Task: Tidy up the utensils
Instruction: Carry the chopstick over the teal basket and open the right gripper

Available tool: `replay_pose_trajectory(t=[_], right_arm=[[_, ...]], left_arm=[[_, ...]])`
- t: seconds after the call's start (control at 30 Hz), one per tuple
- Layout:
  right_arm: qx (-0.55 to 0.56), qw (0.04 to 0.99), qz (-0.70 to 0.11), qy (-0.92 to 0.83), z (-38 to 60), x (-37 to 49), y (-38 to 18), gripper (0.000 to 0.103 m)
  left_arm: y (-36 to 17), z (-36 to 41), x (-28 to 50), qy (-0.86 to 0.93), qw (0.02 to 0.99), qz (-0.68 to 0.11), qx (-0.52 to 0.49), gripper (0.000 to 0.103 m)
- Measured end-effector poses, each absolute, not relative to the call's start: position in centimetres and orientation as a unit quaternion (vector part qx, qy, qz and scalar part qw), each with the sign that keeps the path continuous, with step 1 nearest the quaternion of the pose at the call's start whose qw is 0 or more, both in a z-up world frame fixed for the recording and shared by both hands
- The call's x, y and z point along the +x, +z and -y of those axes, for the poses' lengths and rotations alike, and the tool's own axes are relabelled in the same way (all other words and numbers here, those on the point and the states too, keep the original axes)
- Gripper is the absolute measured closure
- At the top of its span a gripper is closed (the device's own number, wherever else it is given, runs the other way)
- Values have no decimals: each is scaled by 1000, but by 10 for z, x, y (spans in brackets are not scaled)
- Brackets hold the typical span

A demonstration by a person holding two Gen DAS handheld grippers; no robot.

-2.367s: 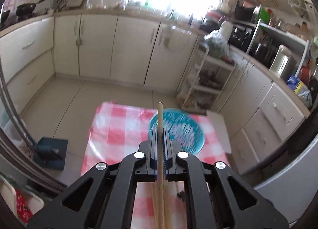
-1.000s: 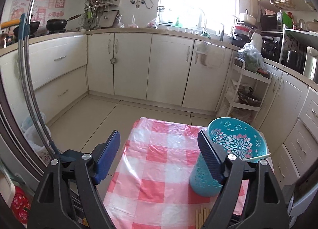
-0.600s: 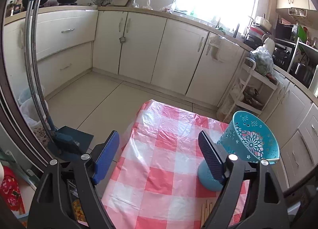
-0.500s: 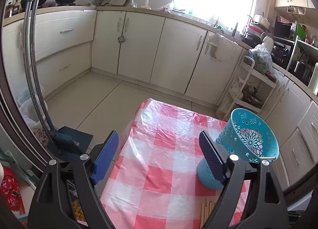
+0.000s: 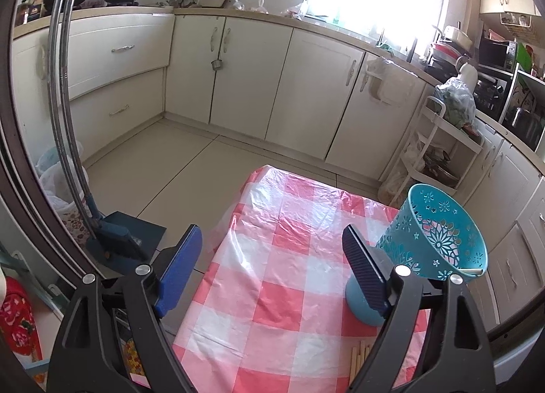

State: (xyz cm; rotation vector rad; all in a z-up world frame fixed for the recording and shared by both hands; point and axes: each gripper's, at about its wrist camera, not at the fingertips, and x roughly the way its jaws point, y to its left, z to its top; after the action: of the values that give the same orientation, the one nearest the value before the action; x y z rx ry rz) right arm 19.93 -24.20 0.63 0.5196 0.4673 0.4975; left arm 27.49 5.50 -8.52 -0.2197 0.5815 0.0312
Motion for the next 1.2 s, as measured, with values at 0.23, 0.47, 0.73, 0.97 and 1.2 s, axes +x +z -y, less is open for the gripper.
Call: replay_pose_trajectory(t=[0.23,0.47,0.73,0.97,1.2], right_arm=[[208,962,-145,98,215,254,1,97],[187,966,-174,41,206,273,-49,97],[161,962,-214,61,204,257,-74,91],[144,965,-206,76,205,199,-66,72],[116,937,-313,99,192,145,-115,76]], left_arm=[[-81,-50,272,18,958,-272,-91,20],[-74,-39,267,17,966,-250,-62,19],[-70,-27,261,16,970,-240,-39,17],[-72,-29,262,23,969,-244,-39,16],[-78,-23,260,24,967,-251,-22,16]])
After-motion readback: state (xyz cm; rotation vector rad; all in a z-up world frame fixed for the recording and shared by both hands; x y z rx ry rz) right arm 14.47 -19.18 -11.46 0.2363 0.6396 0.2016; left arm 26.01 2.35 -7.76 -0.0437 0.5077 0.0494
